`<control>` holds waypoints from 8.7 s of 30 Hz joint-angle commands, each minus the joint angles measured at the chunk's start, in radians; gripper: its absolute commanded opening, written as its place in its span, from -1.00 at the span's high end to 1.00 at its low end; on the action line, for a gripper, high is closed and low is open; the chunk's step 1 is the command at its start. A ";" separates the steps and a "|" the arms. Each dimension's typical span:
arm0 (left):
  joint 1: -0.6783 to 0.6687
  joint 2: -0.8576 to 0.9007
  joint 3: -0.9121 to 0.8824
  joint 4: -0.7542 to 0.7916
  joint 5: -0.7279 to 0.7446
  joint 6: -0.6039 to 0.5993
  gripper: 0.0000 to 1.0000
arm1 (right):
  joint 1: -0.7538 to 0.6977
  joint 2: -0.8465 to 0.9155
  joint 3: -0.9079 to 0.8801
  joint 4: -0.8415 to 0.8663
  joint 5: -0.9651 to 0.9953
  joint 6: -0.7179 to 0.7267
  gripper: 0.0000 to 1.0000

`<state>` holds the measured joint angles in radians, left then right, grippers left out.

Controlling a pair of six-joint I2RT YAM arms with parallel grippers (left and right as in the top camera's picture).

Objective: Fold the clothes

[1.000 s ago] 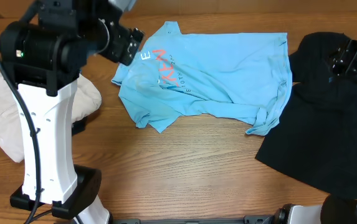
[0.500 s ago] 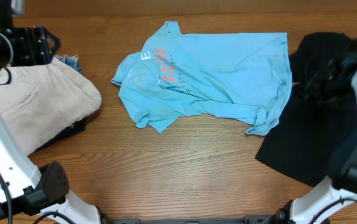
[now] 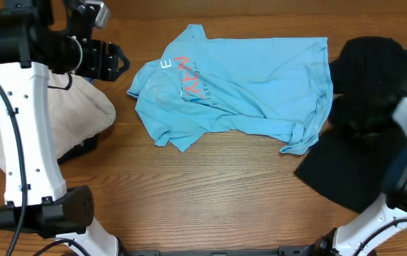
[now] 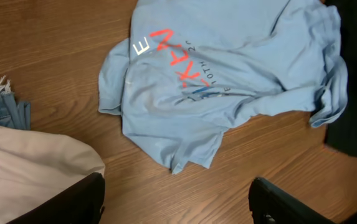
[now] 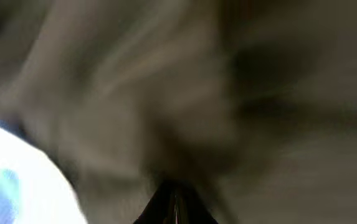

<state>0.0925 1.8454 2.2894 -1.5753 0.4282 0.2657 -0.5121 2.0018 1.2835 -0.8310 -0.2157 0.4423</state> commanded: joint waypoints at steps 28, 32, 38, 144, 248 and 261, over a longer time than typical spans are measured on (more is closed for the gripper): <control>-0.328 0.062 -1.027 0.711 -0.367 -0.273 -0.39 | 0.140 -0.317 0.149 -0.248 -0.309 -0.338 -0.12; -0.329 0.118 -1.027 0.737 -0.416 -0.273 0.14 | 0.140 -0.317 0.149 -0.252 -0.309 -0.338 -0.12; -0.329 0.118 -0.987 0.646 -0.502 -0.343 0.92 | 0.140 -0.317 0.148 -0.282 -0.299 -0.338 -0.12; -0.213 0.484 -0.577 1.236 -0.162 -0.341 0.73 | 0.276 -0.225 -0.046 0.298 -0.410 -0.234 0.07; -0.241 -0.011 -0.901 0.976 -0.282 -0.467 0.68 | 0.421 -0.081 -0.087 0.381 -0.298 -0.183 0.46; -0.238 0.328 -0.897 1.263 -0.297 -0.455 0.87 | 0.421 -0.081 -0.087 0.424 -0.358 -0.258 0.74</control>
<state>-0.1436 2.1181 1.3876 -0.3283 0.1436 -0.1833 -0.0902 1.9221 1.1961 -0.4179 -0.5621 0.2016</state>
